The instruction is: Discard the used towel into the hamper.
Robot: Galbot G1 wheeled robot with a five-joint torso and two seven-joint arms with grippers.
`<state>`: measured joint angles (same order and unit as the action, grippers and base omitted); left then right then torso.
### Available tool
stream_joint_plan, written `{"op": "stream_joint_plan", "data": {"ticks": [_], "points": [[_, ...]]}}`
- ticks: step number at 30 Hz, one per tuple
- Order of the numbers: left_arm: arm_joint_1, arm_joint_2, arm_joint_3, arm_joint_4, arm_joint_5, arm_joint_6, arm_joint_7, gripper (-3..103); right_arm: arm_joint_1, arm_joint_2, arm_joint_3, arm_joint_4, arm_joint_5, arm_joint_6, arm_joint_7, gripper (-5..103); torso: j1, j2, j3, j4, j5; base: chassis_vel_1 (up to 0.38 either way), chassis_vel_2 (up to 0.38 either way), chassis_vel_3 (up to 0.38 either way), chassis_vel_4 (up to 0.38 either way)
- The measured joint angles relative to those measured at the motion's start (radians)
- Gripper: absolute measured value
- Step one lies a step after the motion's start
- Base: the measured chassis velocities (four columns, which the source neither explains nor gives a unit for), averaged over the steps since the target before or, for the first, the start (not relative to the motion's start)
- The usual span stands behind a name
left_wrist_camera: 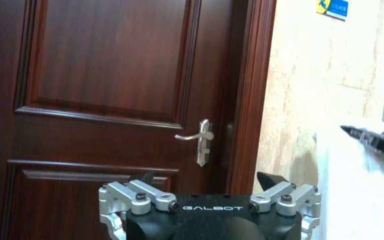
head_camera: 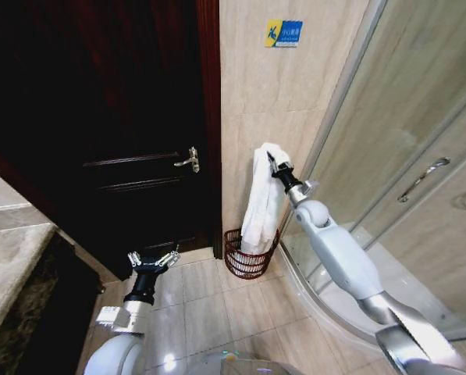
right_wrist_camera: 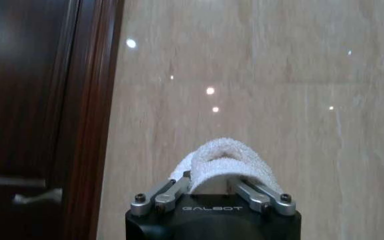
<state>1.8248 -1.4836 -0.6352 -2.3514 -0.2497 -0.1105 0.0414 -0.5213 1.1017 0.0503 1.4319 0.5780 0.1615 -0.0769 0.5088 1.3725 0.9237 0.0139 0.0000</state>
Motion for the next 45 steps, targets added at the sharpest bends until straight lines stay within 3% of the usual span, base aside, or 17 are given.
{"op": "stream_joint_plan", "data": {"ticks": [11,24,38,45], "points": [[0.0,0.0,0.0,0.0,0.0,0.0,0.0,100,-0.003,0.024,-0.023,-0.128,0.006,0.019,-0.077,13,0.0,0.0,0.0,0.0,-0.0001,0.0,0.0,0.0,0.0],[0.0,0.0,0.0,0.0,0.0,0.0,0.0,100,-0.01,0.062,-0.025,-0.302,-0.004,0.055,-0.114,13,0.0,0.0,0.0,0.0,0.0,0.0,0.0,0.0,0.0],[0.0,0.0,0.0,0.0,0.0,0.0,0.0,100,0.172,0.185,-0.041,-0.622,-0.062,0.127,-0.154,13,0.0,0.0,0.0,0.0002,-0.0002,0.0,0.0,0.0,0.0],[0.0,0.0,0.0,0.0,0.0,0.0,0.0,100,0.154,0.177,0.005,-0.644,-0.074,0.138,-0.161,13,0.0,0.0,0.0,0.0001,-0.0001,0.0,0.0,0.0,0.0]]}}
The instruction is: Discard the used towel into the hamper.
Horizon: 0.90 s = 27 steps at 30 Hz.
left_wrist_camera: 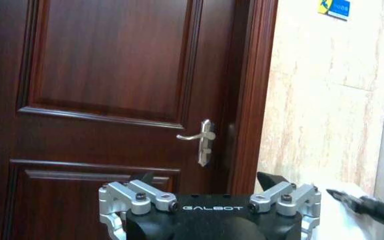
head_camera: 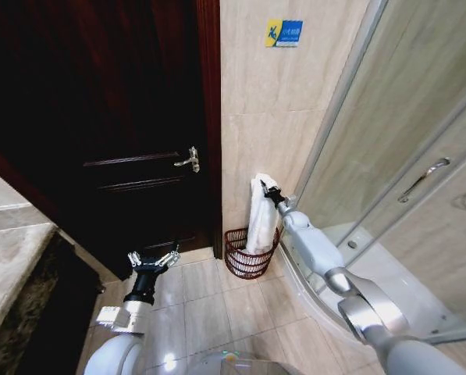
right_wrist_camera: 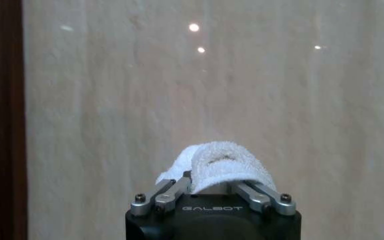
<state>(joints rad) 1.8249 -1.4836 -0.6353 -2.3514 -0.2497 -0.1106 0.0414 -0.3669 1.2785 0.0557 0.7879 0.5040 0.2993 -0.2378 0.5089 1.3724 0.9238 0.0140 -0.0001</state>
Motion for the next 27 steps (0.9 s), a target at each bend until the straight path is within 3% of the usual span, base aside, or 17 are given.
{"op": "stream_joint_plan", "data": {"ticks": [5,12,27], "points": [[0.0,0.0,0.0,0.0,0.0,0.0,0.0,100,-0.017,0.005,0.024,-0.041,-0.002,0.015,-0.013,13,0.0,0.0,0.0,-0.0007,0.0001,0.0,0.0,0.0,0.0],[0.0,0.0,0.0,0.0,0.0,0.0,0.0,100,-0.007,0.066,0.032,-0.152,-0.003,0.039,-0.047,13,0.0,0.0,0.0,0.0,0.0,0.0,0.0,0.0,0.0],[0.0,0.0,0.0,0.0,0.0,0.0,0.0,100,0.004,0.177,0.08,-0.148,-0.063,0.031,-0.055,13,0.0,0.0,0.0,0.0,-0.0001,0.0,0.0,0.0,0.0]]}}
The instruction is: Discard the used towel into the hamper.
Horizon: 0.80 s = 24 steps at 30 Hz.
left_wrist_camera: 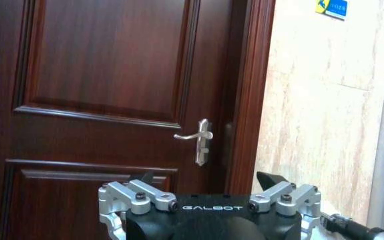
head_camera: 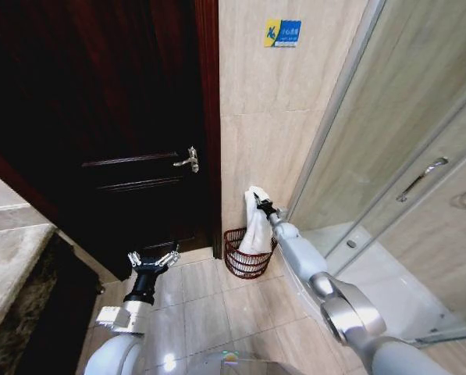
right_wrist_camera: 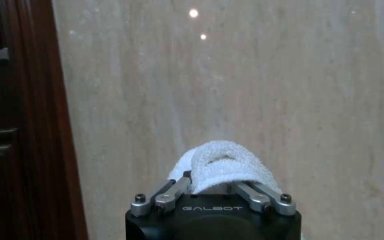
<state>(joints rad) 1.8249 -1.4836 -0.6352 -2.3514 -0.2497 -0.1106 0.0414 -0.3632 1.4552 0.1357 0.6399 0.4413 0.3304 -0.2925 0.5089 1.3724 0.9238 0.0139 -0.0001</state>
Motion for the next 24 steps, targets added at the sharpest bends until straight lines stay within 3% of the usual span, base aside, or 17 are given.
{"op": "stream_joint_plan", "data": {"ticks": [7,10,24], "points": [[0.0,0.0,0.0,0.0,0.0,0.0,0.0,100,-0.041,0.012,0.04,-0.001,-0.043,0.007,-0.003,13,0.0,0.0,0.0,0.0,0.0002,0.0,0.0,0.0,0.0],[0.0,0.0,0.0,0.0,0.0,0.0,0.0,100,-0.069,0.016,0.074,-0.004,-0.105,0.05,0.011,13,0.0,0.0,0.0,-0.0001,0.0001,0.0,0.0,0.0,0.0],[0.0,0.0,0.0,0.0,0.0,0.0,0.0,100,-0.148,0.015,0.11,0.009,-0.135,0.091,-0.016,13,0.0,0.0,0.0,-0.0001,0.0001,0.0,0.0,0.0,0.0]]}}
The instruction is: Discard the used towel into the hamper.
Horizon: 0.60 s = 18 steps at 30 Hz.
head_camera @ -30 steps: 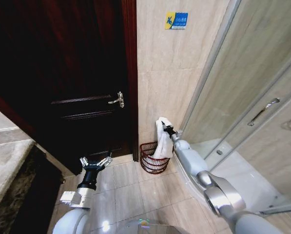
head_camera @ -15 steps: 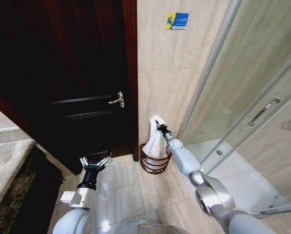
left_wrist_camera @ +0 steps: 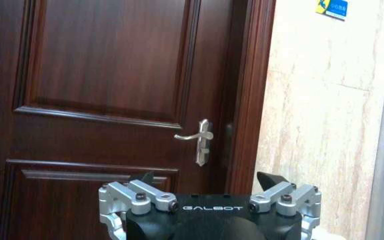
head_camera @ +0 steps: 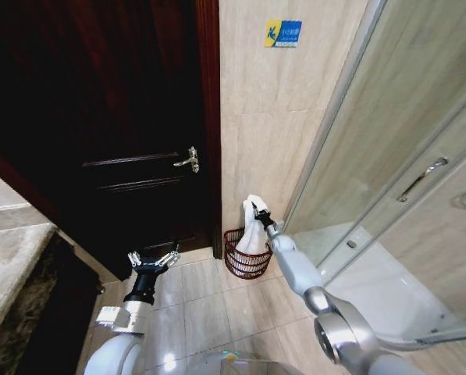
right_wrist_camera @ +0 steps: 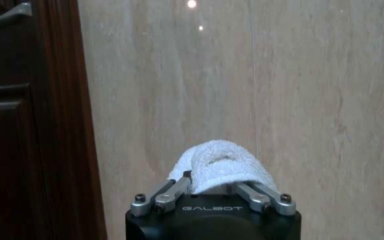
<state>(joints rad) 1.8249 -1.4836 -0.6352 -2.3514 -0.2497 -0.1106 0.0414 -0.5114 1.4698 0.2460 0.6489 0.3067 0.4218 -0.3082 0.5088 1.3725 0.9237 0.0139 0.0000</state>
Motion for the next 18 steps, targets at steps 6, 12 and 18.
{"op": "stream_joint_plan", "data": {"ticks": [6,12,18], "points": [[0.0,0.0,0.0,0.0,0.0,0.0,0.0,100,-0.025,0.008,0.017,-0.009,-0.015,0.005,-0.007,13,0.0,0.0,0.0,0.0001,0.0,0.0,0.0,0.0,0.0],[0.0,0.0,0.0,0.0,0.0,0.0,0.0,100,-0.041,0.008,0.043,-0.014,-0.026,0.008,0.001,13,0.0,0.0,0.0,0.0001,0.0,0.0,0.0,0.0,0.0],[0.0,0.0,0.0,0.0,0.0,0.0,0.0,100,-0.071,-0.017,0.055,0.013,-0.031,0.005,0.0,13,0.0,0.0,0.0,0.0,0.0001,0.0,0.0,0.0,0.0]]}}
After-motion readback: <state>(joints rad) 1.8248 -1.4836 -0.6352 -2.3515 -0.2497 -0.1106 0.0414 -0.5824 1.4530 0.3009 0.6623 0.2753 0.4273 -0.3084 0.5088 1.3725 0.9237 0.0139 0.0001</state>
